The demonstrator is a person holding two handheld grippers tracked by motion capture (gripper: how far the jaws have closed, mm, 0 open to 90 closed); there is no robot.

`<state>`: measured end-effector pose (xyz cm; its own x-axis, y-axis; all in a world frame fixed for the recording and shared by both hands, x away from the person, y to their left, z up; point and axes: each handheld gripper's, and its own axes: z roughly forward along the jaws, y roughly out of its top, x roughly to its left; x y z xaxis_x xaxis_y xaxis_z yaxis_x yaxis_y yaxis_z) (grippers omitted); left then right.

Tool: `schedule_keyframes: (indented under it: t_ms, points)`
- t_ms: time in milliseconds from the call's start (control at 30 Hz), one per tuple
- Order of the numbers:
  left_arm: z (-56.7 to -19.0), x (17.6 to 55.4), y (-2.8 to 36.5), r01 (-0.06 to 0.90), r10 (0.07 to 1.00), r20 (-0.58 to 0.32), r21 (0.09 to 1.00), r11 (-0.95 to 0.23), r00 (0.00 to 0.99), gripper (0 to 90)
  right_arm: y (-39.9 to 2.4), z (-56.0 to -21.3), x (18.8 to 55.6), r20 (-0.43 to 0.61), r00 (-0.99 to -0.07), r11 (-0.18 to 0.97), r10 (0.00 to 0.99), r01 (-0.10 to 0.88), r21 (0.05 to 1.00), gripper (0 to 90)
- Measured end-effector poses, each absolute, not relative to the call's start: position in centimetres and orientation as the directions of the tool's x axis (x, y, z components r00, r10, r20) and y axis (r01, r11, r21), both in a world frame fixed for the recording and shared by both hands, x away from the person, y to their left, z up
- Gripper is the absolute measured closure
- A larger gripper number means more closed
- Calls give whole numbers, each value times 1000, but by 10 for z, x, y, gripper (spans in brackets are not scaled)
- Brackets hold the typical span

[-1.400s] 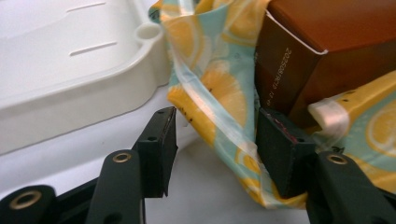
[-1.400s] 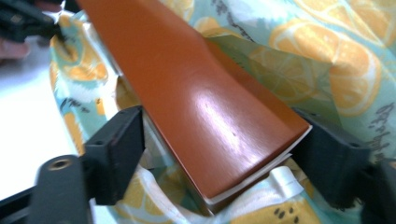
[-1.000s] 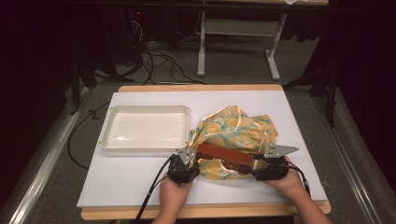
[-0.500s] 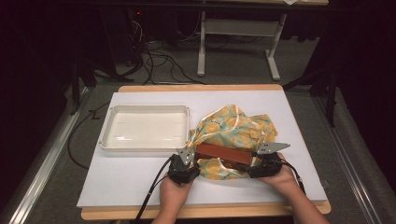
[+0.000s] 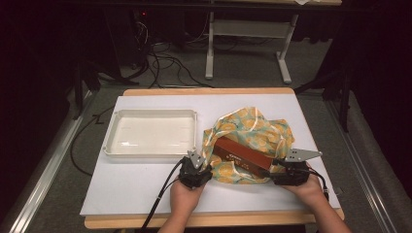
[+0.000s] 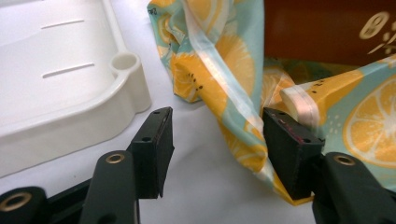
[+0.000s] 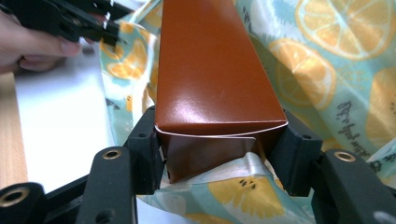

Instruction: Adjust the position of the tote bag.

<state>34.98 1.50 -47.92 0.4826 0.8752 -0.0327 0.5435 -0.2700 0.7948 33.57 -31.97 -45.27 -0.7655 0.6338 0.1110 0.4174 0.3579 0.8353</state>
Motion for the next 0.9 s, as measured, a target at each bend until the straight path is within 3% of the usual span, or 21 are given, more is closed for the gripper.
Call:
schedule_keyframes:
  t_ms: [433,900]
  points:
    - [-464,349,21,464,895,-27,862,-205,445,474,-319,-450,332,106,-782,378,614,410,830,446]
    - [-471,357,18,513,890,-21,823,-243,456,468,-321,-430,327,123,-783,283,609,359,889,446]
